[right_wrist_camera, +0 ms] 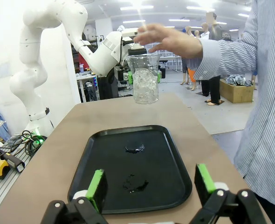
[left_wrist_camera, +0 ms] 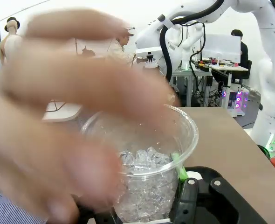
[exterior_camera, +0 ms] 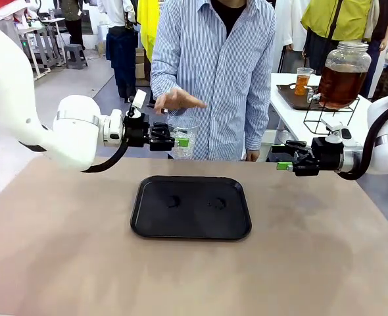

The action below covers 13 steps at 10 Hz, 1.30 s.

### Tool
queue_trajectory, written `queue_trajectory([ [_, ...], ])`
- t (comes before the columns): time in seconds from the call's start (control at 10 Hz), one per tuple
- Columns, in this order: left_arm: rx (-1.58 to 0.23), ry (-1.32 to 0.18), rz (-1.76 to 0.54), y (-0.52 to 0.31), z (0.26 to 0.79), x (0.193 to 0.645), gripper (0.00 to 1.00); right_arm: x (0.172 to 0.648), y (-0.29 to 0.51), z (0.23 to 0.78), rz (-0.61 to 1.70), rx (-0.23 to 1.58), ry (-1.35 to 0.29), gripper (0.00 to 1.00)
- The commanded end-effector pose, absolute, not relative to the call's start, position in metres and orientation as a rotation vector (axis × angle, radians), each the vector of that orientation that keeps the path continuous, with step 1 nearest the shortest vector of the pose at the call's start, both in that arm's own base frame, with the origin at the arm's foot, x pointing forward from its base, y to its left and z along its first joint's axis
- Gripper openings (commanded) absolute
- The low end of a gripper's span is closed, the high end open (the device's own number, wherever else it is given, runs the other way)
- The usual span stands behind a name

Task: Pour the drink into the iced cup.
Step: Open the gripper to release the iced cup you were holding.

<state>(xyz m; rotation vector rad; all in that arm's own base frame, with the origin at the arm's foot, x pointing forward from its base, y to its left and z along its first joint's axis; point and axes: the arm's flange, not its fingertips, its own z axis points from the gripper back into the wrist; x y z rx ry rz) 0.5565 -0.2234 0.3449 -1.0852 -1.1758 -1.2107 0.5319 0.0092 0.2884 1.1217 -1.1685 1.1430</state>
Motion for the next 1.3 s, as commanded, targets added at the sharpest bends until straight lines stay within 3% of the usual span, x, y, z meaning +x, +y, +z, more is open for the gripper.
queue_trajectory([
  [0.0,-1.081,-1.190,-1.221,-0.2232,0.3466,0.5551,0.61,0.5340,0.0108,0.2915,1.147,1.122,-1.169,1.00],
  [1.2,-1.081,-1.190,-1.221,-0.2232,0.3466,0.5551,0.61,0.5340,0.0108,0.2915,1.147,1.122,-1.169,1.00],
])
